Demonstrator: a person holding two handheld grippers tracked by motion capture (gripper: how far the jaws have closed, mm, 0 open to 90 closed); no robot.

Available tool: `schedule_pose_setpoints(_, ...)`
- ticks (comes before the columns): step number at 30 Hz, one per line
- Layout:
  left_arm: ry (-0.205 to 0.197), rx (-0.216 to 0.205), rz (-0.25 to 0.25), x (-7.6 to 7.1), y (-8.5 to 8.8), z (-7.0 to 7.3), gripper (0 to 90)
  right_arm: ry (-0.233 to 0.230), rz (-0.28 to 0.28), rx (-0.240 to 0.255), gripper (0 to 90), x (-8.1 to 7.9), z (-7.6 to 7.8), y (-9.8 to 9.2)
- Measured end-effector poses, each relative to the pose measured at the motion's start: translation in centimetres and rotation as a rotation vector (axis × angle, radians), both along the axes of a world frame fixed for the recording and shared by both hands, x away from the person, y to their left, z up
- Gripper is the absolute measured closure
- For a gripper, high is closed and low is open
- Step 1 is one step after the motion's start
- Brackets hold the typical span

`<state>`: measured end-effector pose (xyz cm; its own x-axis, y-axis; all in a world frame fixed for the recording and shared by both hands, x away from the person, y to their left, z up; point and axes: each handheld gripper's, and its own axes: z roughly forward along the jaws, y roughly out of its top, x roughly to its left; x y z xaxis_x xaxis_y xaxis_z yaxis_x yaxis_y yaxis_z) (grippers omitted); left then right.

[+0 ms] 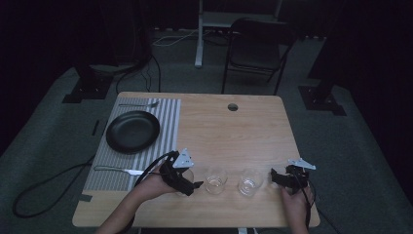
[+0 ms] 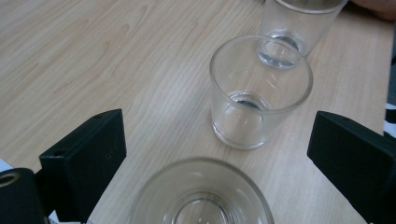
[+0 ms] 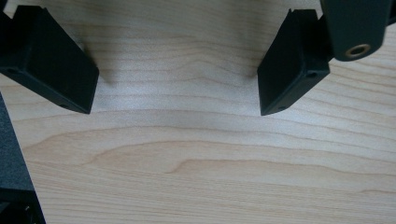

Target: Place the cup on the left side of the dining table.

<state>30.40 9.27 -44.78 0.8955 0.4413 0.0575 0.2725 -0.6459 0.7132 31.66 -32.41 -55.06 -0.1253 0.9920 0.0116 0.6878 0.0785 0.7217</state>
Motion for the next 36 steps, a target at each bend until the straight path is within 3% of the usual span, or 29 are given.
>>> schedule_pose_setpoints(22,0.021,0.100,-0.089,0.5,-4.7,-0.2,5.0,0.000,0.000,0.000,12.1,0.0,0.0,0.0)
schedule_pose_setpoints(33,0.035,0.168,-0.121,0.7,-6.8,-0.8,7.5,0.000,0.000,0.000,12.1,0.0,0.0,0.0)
schedule_pose_setpoints(36,0.034,0.203,-0.133,0.8,-7.5,-1.0,7.5,0.000,0.000,0.000,12.1,0.0,0.0,0.0)
